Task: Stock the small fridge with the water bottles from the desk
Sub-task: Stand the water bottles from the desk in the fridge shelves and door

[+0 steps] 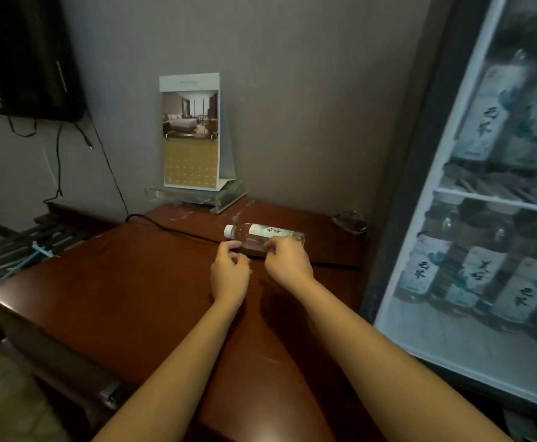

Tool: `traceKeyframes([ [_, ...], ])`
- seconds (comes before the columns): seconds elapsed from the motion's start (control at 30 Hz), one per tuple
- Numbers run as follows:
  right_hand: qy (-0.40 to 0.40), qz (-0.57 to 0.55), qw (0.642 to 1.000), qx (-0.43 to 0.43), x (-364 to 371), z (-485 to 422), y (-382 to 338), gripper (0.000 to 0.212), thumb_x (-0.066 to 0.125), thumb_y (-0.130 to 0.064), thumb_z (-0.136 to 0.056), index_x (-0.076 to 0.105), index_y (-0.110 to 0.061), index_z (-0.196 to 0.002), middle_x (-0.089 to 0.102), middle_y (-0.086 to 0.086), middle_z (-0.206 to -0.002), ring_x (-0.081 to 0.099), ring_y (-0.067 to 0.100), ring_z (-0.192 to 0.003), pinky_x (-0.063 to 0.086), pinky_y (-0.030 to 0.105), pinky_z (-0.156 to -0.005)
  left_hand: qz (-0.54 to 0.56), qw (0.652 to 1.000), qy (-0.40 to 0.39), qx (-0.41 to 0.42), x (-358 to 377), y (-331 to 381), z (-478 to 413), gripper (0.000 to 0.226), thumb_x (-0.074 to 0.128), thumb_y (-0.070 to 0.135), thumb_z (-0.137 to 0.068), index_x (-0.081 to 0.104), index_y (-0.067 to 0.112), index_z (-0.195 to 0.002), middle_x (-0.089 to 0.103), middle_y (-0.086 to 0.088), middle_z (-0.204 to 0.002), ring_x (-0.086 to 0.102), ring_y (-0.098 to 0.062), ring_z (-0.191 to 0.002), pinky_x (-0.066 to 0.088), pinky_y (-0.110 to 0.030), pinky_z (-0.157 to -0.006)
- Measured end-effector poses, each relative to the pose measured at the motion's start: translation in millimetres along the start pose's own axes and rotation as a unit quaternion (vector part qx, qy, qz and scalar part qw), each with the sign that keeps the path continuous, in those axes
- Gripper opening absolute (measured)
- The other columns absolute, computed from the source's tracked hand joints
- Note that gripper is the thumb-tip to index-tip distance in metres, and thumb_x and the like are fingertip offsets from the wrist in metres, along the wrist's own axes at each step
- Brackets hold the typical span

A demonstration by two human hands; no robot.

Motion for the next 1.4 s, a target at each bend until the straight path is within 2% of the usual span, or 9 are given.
traceKeyframes([
  [0.1, 0.041, 0.024, 0.999, 0.011, 8.3, -27.5, 2.0, 0.04, 0.047, -0.007, -0.085, 0.057, -0.014, -0.123, 0.051, 0.014, -0.127, 0.05, 0.033, -0.115, 0.041, 0.037, -0.096, 0.029, 0.999, 0.004, -0.016, 12.5, -6.6, -17.3, 0.023, 0.047, 0.009, -0.087, 0.05, 0.029, -0.098, 0.065, 0.003, -0.073, 0.066, -0.025, -0.07, 0.054, -0.049, -0.071],
  [0.23, 0.114, -0.031, 0.988, 0.097, 10.6, -52.4, 20.2, 0.06, 0.051, -0.01, -0.086, 0.03, -0.014, -0.142, 0.039, 0.013, -0.14, 0.041, 0.033, -0.126, 0.037, 0.041, -0.101, 0.069, 0.997, 0.007, -0.029, 13.8, -18.2, -31.5, 0.023, 0.049, 0.011, -0.088, 0.051, 0.024, -0.107, 0.064, 0.004, -0.079, 0.062, -0.003, -0.055, 0.053, -0.033, -0.057],
  [0.37, 0.048, -0.021, 0.985, 0.166, 17.5, -68.8, 33.0, 0.073, 0.053, -0.033, -0.09, 0.012, -0.017, -0.148, 0.029, 0.011, -0.15, 0.03, 0.032, -0.136, 0.025, 0.049, -0.109, 0.078, 0.997, 0.0, -0.023, 12.1, -19.4, -33.5, 0.024, 0.051, 0.012, -0.088, 0.049, 0.027, -0.107, 0.061, 0.007, -0.077, 0.061, 0.0, -0.053, 0.052, -0.03, -0.056],
  [0.63, 0.007, 0.151, 0.98, 0.126, 15.6, -71.8, 26.3, 0.065, 0.064, -0.053, -0.076, 0.052, -0.014, -0.127, 0.031, 0.015, -0.139, 0.031, 0.034, -0.129, 0.027, 0.047, -0.107, 0.079, 0.988, -0.07, -0.11, 19.7, -27.8, -32.0, 0.041, 0.057, 0.018, -0.085, 0.04, 0.021, -0.122, 0.052, 0.001, -0.108, 0.06, -0.021, -0.095, 0.053, -0.046, -0.087],
  [0.8, -0.083, 0.192, 0.974, 0.09, 17.3, -77.2, 13.6, 0.084, 0.076, -0.035, -0.072, 0.029, -0.008, -0.136, 0.04, 0.015, -0.14, 0.037, 0.033, -0.132, 0.019, 0.051, -0.111, 0.066, 0.988, -0.064, -0.12, 18.6, -31.3, -31.7, 0.048, 0.057, 0.015, -0.083, 0.038, 0.017, -0.128, 0.049, -0.001, -0.111, 0.057, -0.023, -0.101, 0.05, -0.046, -0.091],
  [0.97, -0.121, 0.24, 0.961, 0.073, 23.1, -72.7, 9.5, 0.091, 0.081, -0.038, -0.067, 0.032, -0.007, -0.136, 0.033, 0.015, -0.137, 0.042, 0.034, -0.125, 0.034, 0.042, -0.104, 0.075, 0.984, -0.067, -0.145, 18.5, -34.5, -35.1, 0.054, 0.056, 0.015, -0.084, 0.032, 0.017, -0.132, 0.053, -0.003, -0.114, 0.059, -0.021, -0.097, 0.052, -0.043, -0.09],
  [1.07, -0.117, 0.185, 0.971, 0.101, 28.9, -64.8, 14.1, 0.086, 0.078, -0.039, -0.068, 0.032, -0.004, -0.133, 0.042, 0.016, -0.134, 0.046, 0.032, -0.123, 0.041, 0.037, -0.097, 0.086, 0.982, -0.068, -0.151, 20.1, -35.6, -37.1, 0.056, 0.057, 0.017, -0.084, 0.03, 0.015, -0.134, 0.057, -0.006, -0.112, 0.06, -0.02, -0.094, 0.051, -0.044, -0.09],
  [1.23, -0.044, 0.126, 0.987, 0.086, 30.7, -42.4, 20.3, 0.073, 0.072, -0.044, -0.073, 0.036, -0.006, -0.124, 0.051, 0.013, -0.13, 0.044, 0.034, -0.123, 0.035, 0.039, -0.099, 0.157, 0.968, -0.096, -0.173, 25.2, -29.1, -34.9, 0.057, 0.058, 0.02, -0.087, 0.029, 0.015, -0.136, 0.058, -0.001, -0.102, 0.06, -0.022, -0.099, 0.049, -0.042, -0.093],
  [1.4, -0.045, -0.006, 0.996, 0.077, 27.1, -8.0, 19.4, 0.066, 0.067, -0.046, -0.075, 0.035, -0.01, -0.119, 0.052, 0.013, -0.126, 0.043, 0.037, -0.119, 0.035, 0.041, -0.098, 0.366, 0.902, -0.167, -0.156, 21.7, -8.8, -22.6, 0.067, 0.054, -0.009, -0.079, 0.031, 0.018, -0.135, 0.063, -0.01, -0.105, 0.066, -0.022, -0.09, 0.055, -0.03, -0.068],
])
Point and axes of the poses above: each hand's wrist, its own z-axis away from the middle knuckle, its own x-axis out of the palm, y = z × x, the point moved 3 cm from there along -z, towards the middle knuckle
